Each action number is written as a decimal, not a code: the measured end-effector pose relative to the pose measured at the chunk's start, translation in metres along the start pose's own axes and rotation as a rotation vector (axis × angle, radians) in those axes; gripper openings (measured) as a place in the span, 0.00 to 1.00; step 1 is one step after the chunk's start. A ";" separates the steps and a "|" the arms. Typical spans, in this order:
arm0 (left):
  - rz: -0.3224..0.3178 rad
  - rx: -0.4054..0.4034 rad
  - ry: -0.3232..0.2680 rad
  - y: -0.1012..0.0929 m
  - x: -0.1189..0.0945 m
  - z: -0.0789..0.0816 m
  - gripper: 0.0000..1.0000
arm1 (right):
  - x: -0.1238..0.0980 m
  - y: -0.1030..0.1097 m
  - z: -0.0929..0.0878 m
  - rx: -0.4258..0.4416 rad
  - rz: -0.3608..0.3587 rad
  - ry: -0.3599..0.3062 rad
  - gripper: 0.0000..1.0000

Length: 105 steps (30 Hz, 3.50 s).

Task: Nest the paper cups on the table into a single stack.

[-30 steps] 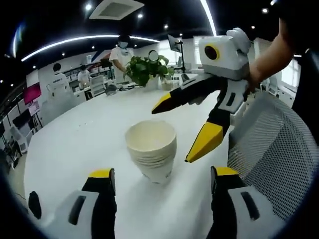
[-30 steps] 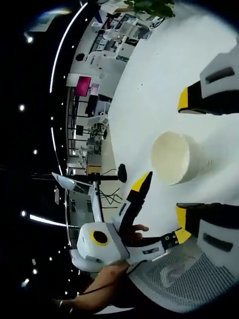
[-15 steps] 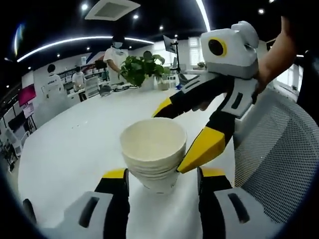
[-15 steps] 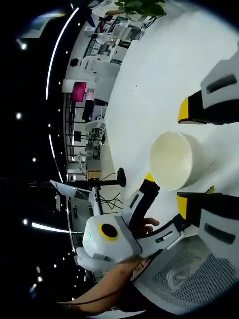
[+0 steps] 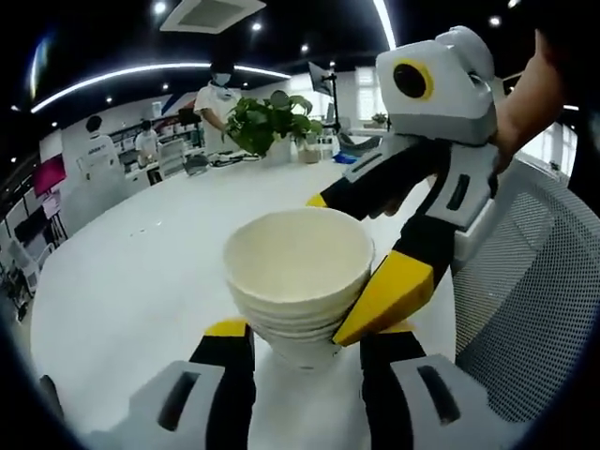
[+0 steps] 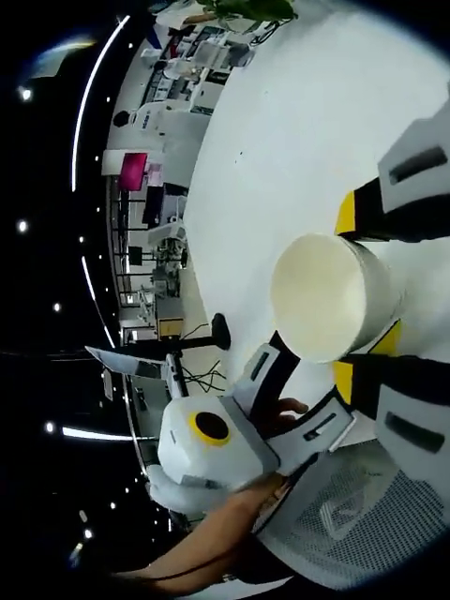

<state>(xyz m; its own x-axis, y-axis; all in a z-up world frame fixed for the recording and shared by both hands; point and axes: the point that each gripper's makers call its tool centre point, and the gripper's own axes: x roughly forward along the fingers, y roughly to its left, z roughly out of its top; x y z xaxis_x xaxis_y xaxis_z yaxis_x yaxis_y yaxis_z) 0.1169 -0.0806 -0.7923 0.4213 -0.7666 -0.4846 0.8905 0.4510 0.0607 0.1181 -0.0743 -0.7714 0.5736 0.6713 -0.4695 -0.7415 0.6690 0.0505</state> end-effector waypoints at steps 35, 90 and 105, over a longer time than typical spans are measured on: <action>0.061 -0.009 0.023 0.079 0.018 0.008 0.39 | 0.050 -0.050 0.039 -0.027 0.037 0.010 0.46; 0.168 -0.167 -0.134 0.054 -0.061 0.006 0.62 | -0.035 -0.027 0.013 -0.130 0.013 -0.036 0.74; 0.145 -0.180 -0.134 0.013 -0.102 0.006 0.77 | -0.095 -0.036 -0.024 -0.072 -0.067 -0.037 0.92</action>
<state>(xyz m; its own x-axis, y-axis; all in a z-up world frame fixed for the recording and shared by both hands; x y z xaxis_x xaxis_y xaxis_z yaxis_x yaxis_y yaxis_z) 0.0867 0.0005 -0.7373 0.5720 -0.7362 -0.3618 0.7793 0.6254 -0.0406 0.0820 -0.1701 -0.7496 0.6344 0.6380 -0.4364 -0.7234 0.6889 -0.0445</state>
